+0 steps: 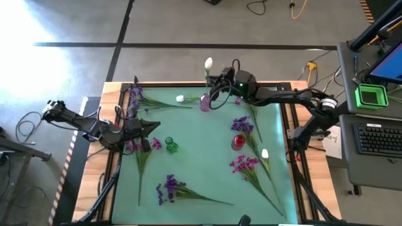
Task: Sort flowers into vase by color
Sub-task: Put the middle white tulip into the purple flower vase, then put the middle pink flowers into the green flower vase
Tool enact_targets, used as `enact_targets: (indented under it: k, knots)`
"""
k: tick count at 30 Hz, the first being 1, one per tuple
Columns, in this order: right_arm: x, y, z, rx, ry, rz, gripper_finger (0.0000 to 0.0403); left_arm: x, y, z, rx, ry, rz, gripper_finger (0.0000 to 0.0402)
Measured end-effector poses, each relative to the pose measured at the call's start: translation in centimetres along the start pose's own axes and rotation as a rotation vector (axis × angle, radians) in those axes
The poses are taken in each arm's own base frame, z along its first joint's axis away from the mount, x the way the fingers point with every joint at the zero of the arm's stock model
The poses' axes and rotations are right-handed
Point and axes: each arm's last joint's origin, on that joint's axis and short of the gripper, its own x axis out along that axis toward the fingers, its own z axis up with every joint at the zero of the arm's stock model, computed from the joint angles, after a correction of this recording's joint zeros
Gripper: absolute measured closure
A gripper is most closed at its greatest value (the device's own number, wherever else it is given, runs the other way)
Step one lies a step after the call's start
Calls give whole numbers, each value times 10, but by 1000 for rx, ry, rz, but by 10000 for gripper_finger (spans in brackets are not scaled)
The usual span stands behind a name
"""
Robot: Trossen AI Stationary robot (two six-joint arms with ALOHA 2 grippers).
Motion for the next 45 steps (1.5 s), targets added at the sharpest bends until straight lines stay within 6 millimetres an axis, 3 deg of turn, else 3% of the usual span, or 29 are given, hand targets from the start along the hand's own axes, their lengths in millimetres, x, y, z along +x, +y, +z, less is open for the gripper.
enact_targets:
  k: [5,19,29,38,45]
  knots:
    - [0,1,-1,19,8,3,373,2,-2,-1,11,12,2,402]
    - [-1,0,-9,20,100,-18,257,7,-7,-3,-41,26,5,402]
    - [-5,-2,-18,43,223,-47,183,5,-7,13,-66,-2,-1,402]
    - [-22,-2,-12,63,333,-76,160,5,-9,15,-196,12,-16,402]
    - [-38,-1,-1,68,369,-86,158,3,-11,13,-350,135,-133,402]
